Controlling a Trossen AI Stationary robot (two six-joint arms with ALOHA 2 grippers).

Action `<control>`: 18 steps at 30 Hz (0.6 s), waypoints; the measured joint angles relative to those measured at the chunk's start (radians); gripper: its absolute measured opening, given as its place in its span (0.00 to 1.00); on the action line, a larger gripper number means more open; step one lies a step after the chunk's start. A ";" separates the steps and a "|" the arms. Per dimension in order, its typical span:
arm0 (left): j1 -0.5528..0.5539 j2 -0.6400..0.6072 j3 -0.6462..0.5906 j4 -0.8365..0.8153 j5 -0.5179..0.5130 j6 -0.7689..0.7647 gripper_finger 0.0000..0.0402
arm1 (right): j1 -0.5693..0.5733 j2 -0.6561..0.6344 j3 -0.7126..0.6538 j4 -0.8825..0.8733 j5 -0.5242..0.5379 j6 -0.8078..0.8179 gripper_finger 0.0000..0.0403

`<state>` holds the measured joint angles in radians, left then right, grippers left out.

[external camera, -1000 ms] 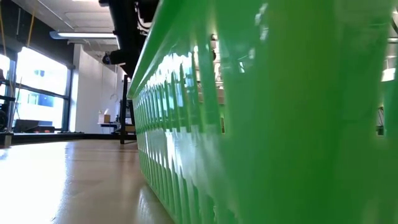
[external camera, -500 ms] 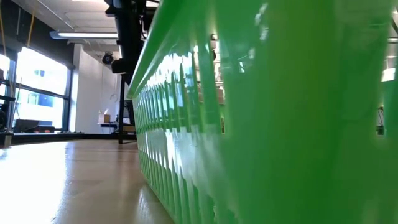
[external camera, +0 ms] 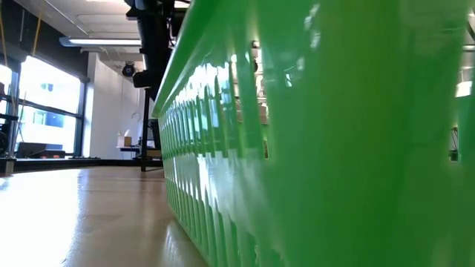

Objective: Stack baskets on shelf by color
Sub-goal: Stack the black bin on top of the black bin on the shelf

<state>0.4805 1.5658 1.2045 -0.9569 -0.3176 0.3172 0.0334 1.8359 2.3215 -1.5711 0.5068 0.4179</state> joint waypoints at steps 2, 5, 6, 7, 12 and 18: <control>0.000 0.000 0.000 0.002 -0.006 0.000 0.02 | 0.000 0.000 0.000 0.000 -0.002 0.000 0.26; 0.000 0.000 0.000 0.003 -0.036 0.001 0.05 | 0.000 0.000 0.000 0.000 -0.003 0.000 0.26; 0.000 0.000 0.000 0.004 -0.043 0.000 0.06 | 0.000 0.000 0.000 0.000 -0.004 0.000 0.26; 0.000 0.000 0.000 0.004 -0.045 0.001 0.07 | 0.000 0.000 0.000 0.000 -0.004 0.000 0.26; 0.000 0.000 0.000 0.003 -0.012 0.001 0.14 | 0.000 0.000 0.000 0.000 -0.005 0.003 0.26; -0.006 0.000 0.000 0.003 0.023 0.018 0.25 | 0.000 0.000 0.000 0.000 -0.005 0.003 0.26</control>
<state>0.4746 1.5658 1.2045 -0.9535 -0.2943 0.3352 0.0334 1.8362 2.3215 -1.5711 0.5018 0.4210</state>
